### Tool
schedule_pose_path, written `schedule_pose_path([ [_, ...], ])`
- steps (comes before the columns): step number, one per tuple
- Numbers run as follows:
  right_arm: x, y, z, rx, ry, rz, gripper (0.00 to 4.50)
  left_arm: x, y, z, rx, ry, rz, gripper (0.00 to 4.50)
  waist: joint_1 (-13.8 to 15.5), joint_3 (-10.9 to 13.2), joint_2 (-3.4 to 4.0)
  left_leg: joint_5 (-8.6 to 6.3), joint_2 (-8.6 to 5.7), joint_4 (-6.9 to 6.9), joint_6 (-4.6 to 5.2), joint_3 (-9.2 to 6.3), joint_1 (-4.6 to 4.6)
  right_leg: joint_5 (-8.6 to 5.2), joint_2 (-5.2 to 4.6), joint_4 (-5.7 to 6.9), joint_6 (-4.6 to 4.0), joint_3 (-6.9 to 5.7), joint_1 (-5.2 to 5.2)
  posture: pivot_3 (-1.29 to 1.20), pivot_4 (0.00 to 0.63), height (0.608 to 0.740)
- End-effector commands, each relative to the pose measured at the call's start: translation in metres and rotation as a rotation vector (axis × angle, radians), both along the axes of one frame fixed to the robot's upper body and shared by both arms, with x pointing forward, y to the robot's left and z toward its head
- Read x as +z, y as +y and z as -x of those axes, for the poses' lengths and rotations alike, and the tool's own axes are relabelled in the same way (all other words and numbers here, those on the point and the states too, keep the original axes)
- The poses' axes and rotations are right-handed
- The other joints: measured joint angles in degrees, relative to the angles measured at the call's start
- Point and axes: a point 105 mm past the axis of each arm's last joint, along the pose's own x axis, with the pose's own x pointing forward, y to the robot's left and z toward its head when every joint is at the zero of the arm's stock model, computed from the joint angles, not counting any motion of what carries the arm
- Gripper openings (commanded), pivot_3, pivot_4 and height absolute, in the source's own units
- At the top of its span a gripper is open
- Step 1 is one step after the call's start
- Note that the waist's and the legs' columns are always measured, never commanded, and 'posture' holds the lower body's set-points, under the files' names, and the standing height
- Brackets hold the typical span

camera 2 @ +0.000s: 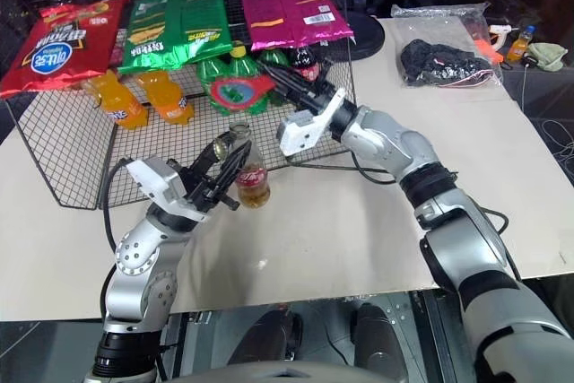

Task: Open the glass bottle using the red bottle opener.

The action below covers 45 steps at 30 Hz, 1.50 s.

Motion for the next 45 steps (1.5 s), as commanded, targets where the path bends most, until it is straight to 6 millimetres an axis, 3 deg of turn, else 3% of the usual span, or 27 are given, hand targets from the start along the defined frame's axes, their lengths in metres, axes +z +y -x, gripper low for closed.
schedule_pose_path([
  [1,0.016,-0.003,0.006,0.039,0.034,-0.115,0.00,-0.014,-0.002,-0.002,-0.001,0.060,-0.028,0.97,-0.13,0.00,0.00,0.00,0.01,0.00,0.00,0.00,0.00,0.00,0.00,0.00,0.00,0.00,0.00,0.00,0.150,0.740],
  [13,-0.005,-0.004,0.000,0.030,0.203,-0.130,0.00,-0.015,-0.002,-0.003,0.003,0.061,-0.021,0.97,-0.89,0.00,0.00,0.00,0.02,0.00,0.00,-0.01,0.00,0.00,0.00,0.00,0.00,-0.01,0.01,0.00,0.150,0.740],
  [14,-0.006,-0.004,0.000,0.029,0.208,-0.129,0.00,-0.015,-0.002,-0.003,0.002,0.062,-0.021,1.99,-0.96,0.00,0.00,0.00,0.03,0.00,0.00,-0.01,0.00,0.00,0.00,0.00,0.00,-0.01,0.01,0.00,0.150,0.740],
  [16,-0.007,-0.004,0.000,0.028,0.215,-0.128,0.00,-0.015,-0.002,-0.003,-0.001,0.062,-0.020,2.67,-1.10,0.02,0.00,0.00,0.02,0.00,0.00,-0.01,-0.01,0.00,0.00,0.00,0.00,0.00,-0.01,0.00,0.150,0.740],
  [45,-0.015,-0.003,-0.003,0.022,0.245,-0.132,0.00,-0.009,0.018,0.010,0.117,0.036,0.001,2.67,-1.22,0.04,0.01,0.00,0.11,-0.08,0.00,0.01,-0.08,0.00,0.04,-0.08,0.00,0.00,-0.08,0.00,0.150,0.740],
])
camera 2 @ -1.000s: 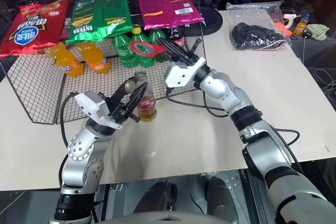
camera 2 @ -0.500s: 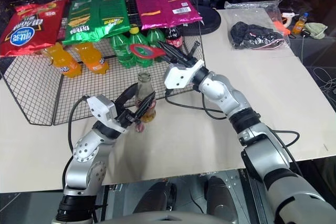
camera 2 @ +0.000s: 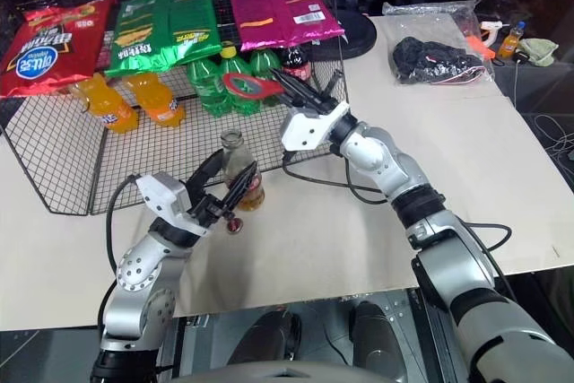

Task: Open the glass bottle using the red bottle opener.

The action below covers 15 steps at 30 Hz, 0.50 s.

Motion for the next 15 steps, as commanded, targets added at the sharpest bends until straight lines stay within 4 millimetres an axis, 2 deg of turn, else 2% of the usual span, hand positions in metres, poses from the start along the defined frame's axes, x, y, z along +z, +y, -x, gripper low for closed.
schedule_pose_path([
  [1,0.0129,-0.0010,0.0041,0.016,-0.027,-0.057,0.00,0.0157,0.0084,0.0034,0.048,-0.070,-0.008,2.67,-0.03,0.00,0.00,0.00,0.00,0.00,0.00,0.00,0.00,0.00,0.00,0.00,0.00,0.00,0.00,0.00,0.150,0.740],
  [9,0.0104,-0.0007,0.0026,0.015,-0.014,-0.053,0.00,0.0168,0.0085,0.0022,0.051,-0.075,-0.003,2.67,-0.05,0.00,0.00,0.00,0.02,-0.01,0.00,0.02,0.00,0.00,0.01,0.00,0.00,0.01,-0.01,0.00,0.150,0.740],
  [12,0.0089,-0.0009,0.0019,0.012,-0.008,-0.053,0.00,0.0165,0.0072,0.0029,0.044,-0.077,-0.003,3.56,-0.04,0.00,0.00,0.00,0.02,-0.01,0.00,0.02,0.00,0.00,0.02,0.00,0.00,0.01,-0.01,0.00,0.150,0.740],
  [14,0.0076,-0.0008,0.0014,0.011,-0.004,-0.051,0.00,0.0160,0.0067,0.0031,0.041,-0.074,-0.001,4.44,0.00,0.00,0.00,0.00,0.02,-0.01,0.00,0.02,0.00,0.00,0.01,0.00,0.00,0.01,-0.01,0.00,0.150,0.740],
  [15,0.0071,-0.0010,0.0013,0.010,-0.003,-0.049,0.00,0.0158,0.0063,0.0032,0.040,-0.073,0.000,4.47,0.02,0.00,0.00,0.00,0.01,-0.01,0.00,0.02,0.00,0.00,0.01,-0.01,0.00,0.01,-0.01,0.00,0.150,0.740],
])
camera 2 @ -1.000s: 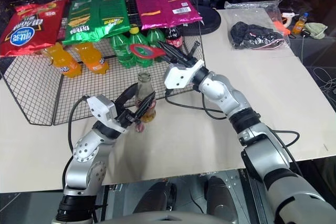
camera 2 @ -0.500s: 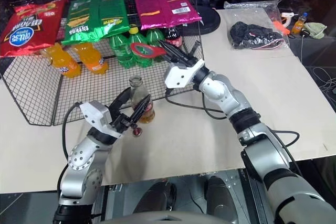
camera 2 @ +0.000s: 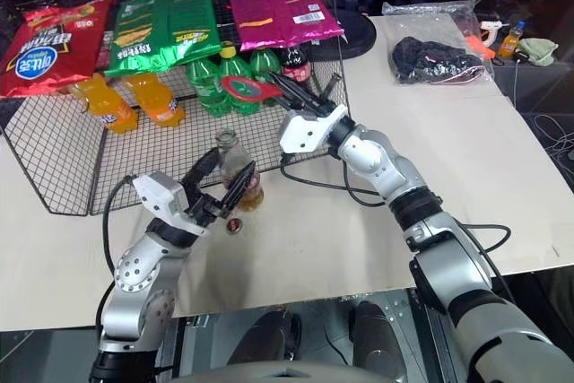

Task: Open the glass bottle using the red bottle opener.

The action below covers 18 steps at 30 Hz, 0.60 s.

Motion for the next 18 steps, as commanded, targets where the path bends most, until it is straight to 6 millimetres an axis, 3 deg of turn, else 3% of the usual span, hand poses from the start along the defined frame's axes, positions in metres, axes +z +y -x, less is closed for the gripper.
schedule_pose_path([
  [1,0.009,-0.003,0.001,0.005,-0.013,-0.045,0.00,0.012,-0.002,0.005,-0.008,-0.058,0.000,4.47,0.03,0.00,0.00,0.00,-0.01,0.00,0.00,0.00,0.00,0.00,-0.01,-0.01,0.00,0.00,0.00,0.00,0.150,0.740],
  [12,0.007,-0.007,0.001,0.000,-0.003,-0.047,0.00,0.006,-0.005,0.008,-0.024,-0.034,-0.001,4.47,0.03,0.00,0.00,0.00,-0.01,-0.01,0.00,0.00,0.00,0.00,-0.01,-0.02,0.00,0.00,0.00,0.00,0.150,0.740],
  [18,-0.003,-0.020,0.000,-0.028,0.042,-0.038,0.00,-0.003,-0.002,0.016,-0.021,-0.004,-0.020,4.47,0.09,0.00,0.00,0.00,0.00,-0.02,0.00,-0.01,-0.02,0.00,-0.01,-0.04,0.00,0.00,0.00,0.00,0.150,0.740],
])
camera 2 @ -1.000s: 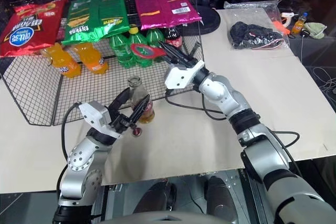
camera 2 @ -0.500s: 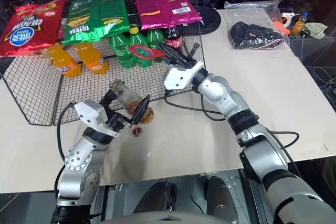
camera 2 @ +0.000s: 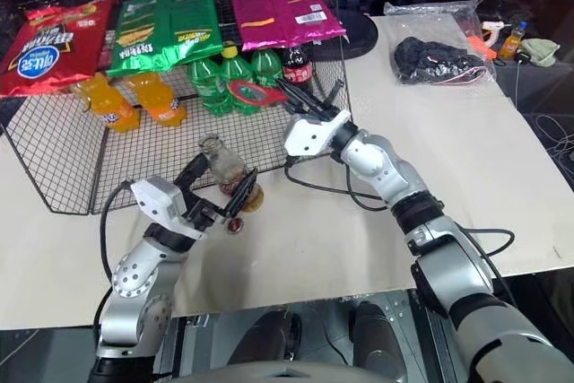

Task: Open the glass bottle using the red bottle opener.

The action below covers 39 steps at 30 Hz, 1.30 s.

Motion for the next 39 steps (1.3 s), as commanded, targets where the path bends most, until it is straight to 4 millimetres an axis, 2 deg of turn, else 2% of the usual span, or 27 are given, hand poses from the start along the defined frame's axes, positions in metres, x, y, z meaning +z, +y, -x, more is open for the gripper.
schedule_pose_path([
  [1,0.009,-0.012,0.004,-0.002,0.004,-0.056,0.00,0.010,0.001,0.010,0.000,-0.051,-0.020,4.47,0.05,0.00,0.00,0.00,0.00,0.00,0.00,0.00,0.00,0.00,0.00,0.00,0.00,0.00,0.00,0.00,0.150,0.740],
  [8,-0.032,-0.036,0.018,-0.019,0.213,-0.038,0.00,-0.007,0.009,0.030,-0.013,0.020,-0.082,4.47,0.10,0.00,0.01,-0.01,0.03,-0.12,0.01,0.03,0.00,0.00,-0.01,-0.08,0.00,0.03,0.00,0.00,0.150,0.740],
  [12,-0.084,-0.047,0.031,0.023,0.551,0.039,0.00,-0.019,0.013,0.041,-0.015,0.076,-0.098,4.47,0.27,0.00,0.00,-0.01,0.05,-0.12,0.02,0.03,0.04,0.00,-0.01,-0.07,0.00,0.03,0.02,0.00,0.150,0.740],
  [14,-0.102,-0.058,0.040,0.039,0.788,-0.005,0.00,-0.026,0.016,0.046,-0.010,0.104,-0.116,4.47,0.42,0.01,0.01,-0.02,0.06,-0.13,0.04,0.02,0.03,-0.01,-0.04,-0.11,0.00,0.02,0.05,0.00,0.150,0.740],
  [18,-0.107,-0.066,0.064,0.140,1.120,-0.087,0.00,-0.033,0.024,0.052,0.022,0.152,-0.098,4.47,0.46,0.10,0.10,-0.12,0.10,-0.13,0.21,0.02,0.02,0.00,-0.21,-0.12,-0.01,0.06,0.05,0.00,0.150,0.740],
  [21,-0.107,-0.067,0.078,0.168,1.232,-0.081,0.00,-0.035,0.024,0.059,0.035,0.184,-0.052,4.47,0.52,0.10,0.10,-0.20,0.11,-0.13,0.35,0.01,0.03,-0.01,-0.29,-0.12,0.00,0.01,0.05,0.00,0.150,0.740],
  [23,-0.103,-0.068,0.079,0.155,1.260,-0.113,0.00,-0.038,0.025,0.064,0.040,0.208,-0.038,4.47,0.54,0.10,0.09,-0.20,0.11,-0.13,0.35,-0.02,0.03,-0.01,-0.28,-0.13,0.00,-0.04,0.06,0.00,0.150,0.740],
  [25,-0.099,-0.069,0.077,0.139,1.272,-0.142,0.92,-0.041,0.027,0.067,0.051,0.228,-0.034,4.50,0.66,0.10,0.09,-0.20,0.10,-0.13,0.34,-0.02,0.02,-0.01,-0.28,-0.14,0.00,-0.04,0.06,0.00,0.150,0.740],
  [26,-0.098,-0.070,0.078,0.135,1.282,-0.150,1.19,-0.042,0.029,0.068,0.059,0.239,-0.031,4.50,0.74,0.10,0.09,-0.20,0.09,-0.13,0.35,-0.02,0.02,-0.01,-0.27,-0.14,0.00,-0.05,0.06,0.00,0.150,0.740],
  [28,-0.097,-0.076,0.077,0.126,1.307,-0.184,2.25,-0.047,0.032,0.071,0.063,0.267,-0.032,4.50,0.93,0.10,0.08,-0.20,0.05,-0.13,0.34,-0.02,0.02,-0.01,-0.23,-0.14,0.00,-0.07,0.06,0.00,0.150,0.740],
  [30,-0.099,-0.085,0.076,0.089,1.338,-0.214,3.17,-0.050,0.036,0.074,0.067,0.287,-0.042,4.50,1.36,0.10,0.08,-0.20,0.04,-0.13,0.35,-0.02,0.01,-0.01,-0.14,-0.15,0.01,-0.07,0.07,0.00,0.150,0.740],
  [32,-0.105,-0.105,0.068,-0.010,1.355,-0.279,4.18,-0.056,0.040,0.075,0.078,0.327,-0.066,4.50,1.67,0.10,0.07,-0.20,0.04,-0.13,0.35,-0.02,0.00,-0.01,-0.12,-0.17,0.01,-0.08,0.07,0.00,0.150,0.740],
  [33,-0.109,-0.114,0.066,-0.050,1.368,-0.302,4.35,-0.059,0.041,0.076,0.075,0.351,-0.080,4.50,1.77,0.10,0.07,-0.20,0.04,-0.13,0.35,-0.03,-0.01,-0.01,-0.12,-0.17,0.01,-0.10,0.07,0.00,0.150,0.740],
  [36,-0.117,-0.133,0.070,-0.105,1.365,-0.258,4.35,-0.061,0.045,0.077,0.082,0.385,-0.122,4.50,1.91,0.10,0.07,-0.20,0.02,-0.13,0.35,-0.04,-0.01,-0.01,-0.13,-0.17,0.01,-0.14,0.09,0.00,0.150,0.740],
  [39,-0.115,-0.152,0.078,-0.118,1.316,-0.247,4.35,-0.058,0.054,0.080,0.100,0.398,-0.153,4.50,1.78,0.08,0.03,-0.21,0.01,-0.13,0.36,-0.03,0.00,-0.01,-0.12,-0.19,0.01,-0.14,0.11,0.00,0.150,0.740],
])
